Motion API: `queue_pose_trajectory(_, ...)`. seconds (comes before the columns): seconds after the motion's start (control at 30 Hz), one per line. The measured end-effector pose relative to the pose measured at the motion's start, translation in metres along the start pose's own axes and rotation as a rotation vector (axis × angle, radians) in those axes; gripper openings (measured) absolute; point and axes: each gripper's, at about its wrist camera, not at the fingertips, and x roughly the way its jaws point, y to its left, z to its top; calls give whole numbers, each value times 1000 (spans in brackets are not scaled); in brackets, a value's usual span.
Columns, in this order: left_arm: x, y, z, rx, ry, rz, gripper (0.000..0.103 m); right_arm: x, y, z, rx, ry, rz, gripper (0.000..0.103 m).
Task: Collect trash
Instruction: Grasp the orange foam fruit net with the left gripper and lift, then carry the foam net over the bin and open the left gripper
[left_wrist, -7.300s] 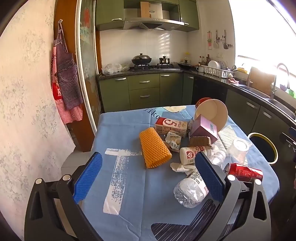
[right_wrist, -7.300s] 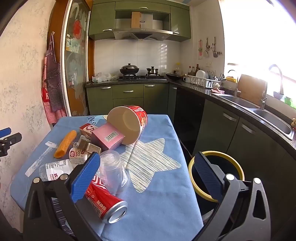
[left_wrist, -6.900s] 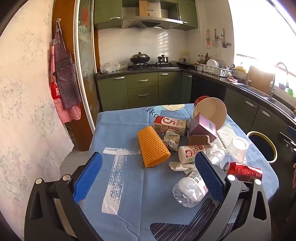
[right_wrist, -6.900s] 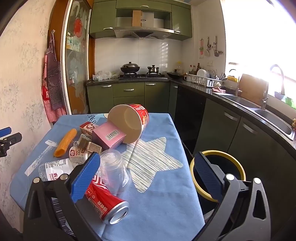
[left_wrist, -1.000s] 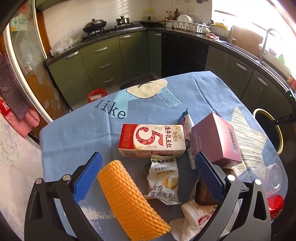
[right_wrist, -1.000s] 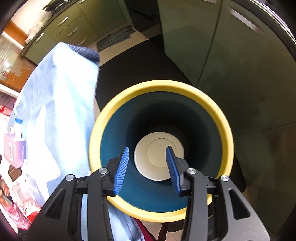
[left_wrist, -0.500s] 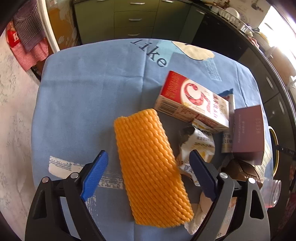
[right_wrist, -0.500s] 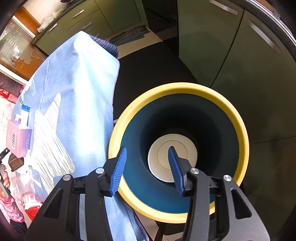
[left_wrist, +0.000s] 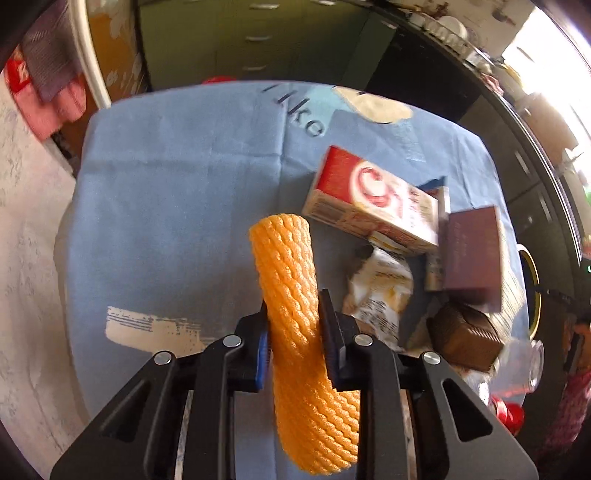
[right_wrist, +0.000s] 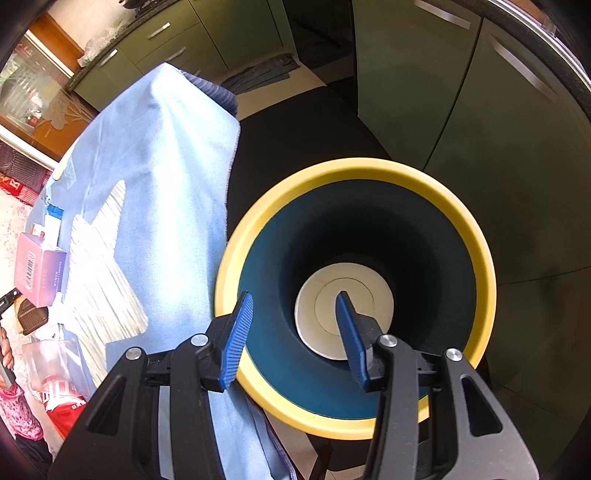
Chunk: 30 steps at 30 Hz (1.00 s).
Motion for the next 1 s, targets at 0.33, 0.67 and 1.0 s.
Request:
queue_pose_trajectory(0.33,-112,-116,-10,306,-207,-126,21,-25,-12,-22,2,-79,19,45)
queue_pose_trajectory(0.67,-90,-337,-7,688,-96,-314,21,-65,-74,-65,64,-157,-23,45)
queue_pose_trajectory(1.0,50,-513,-10,803,160,-306,22,-77,-135,-105,152,-183,-30,45)
